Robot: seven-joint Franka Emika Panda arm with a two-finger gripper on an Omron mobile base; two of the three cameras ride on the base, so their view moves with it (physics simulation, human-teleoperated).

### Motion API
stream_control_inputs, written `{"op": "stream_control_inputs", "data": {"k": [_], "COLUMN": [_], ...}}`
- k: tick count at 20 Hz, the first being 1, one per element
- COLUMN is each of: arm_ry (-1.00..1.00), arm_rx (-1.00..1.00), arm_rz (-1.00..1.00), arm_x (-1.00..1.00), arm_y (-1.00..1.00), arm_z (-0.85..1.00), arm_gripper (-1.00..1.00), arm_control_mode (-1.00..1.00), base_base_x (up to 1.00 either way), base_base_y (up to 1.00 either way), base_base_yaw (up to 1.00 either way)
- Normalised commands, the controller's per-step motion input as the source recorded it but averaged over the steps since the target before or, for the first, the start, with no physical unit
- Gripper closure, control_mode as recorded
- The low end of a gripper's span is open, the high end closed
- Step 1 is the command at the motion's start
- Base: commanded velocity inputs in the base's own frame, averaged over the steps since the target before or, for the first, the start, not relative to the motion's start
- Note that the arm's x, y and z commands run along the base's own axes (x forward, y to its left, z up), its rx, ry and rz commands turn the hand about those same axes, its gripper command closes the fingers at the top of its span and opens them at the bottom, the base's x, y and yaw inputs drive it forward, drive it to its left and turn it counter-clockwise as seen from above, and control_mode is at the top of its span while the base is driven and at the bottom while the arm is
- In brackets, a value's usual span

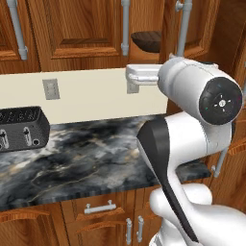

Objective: Move the bowls from the cabinet to the plates on the dining table.

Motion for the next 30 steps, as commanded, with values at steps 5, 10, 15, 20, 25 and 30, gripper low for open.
{"op": "stream_control_inputs", "data": {"k": [5,10,15,20,25,30], "arm_ry": [0.31,0.26,0.11,0.07,0.05,0.01], "arm_rx": [-0.03,-0.15,-0.3,-0.28,-0.23,-0.09], "arm_rz": [-0.08,-0.06,-0.04,-0.03,-0.02,0.0], "arm_x": [0.12,0.3,0.29,0.26,0.13,0.0], "arm_y": [0.0,0.0,0.0,0.0,-0.03,-0.19], "arm_z": [-0.4,-0.23,0.0,0.0,-0.02,-0.09], "arm_gripper": [-1.0,-1.0,-1.0,-1.0,-1.0,-1.0], "arm_control_mode": [-1.0,-1.0,-1.0,-1.0,-1.0,-1.0], "base_base_x": [0.0,0.0,0.0,0.0,0.0,0.0], "base_base_y": [0.0,0.0,0.0,0.0,0.0,0.0], "base_base_yaw": [0.0,0.0,0.0,0.0,0.0,0.0]}}
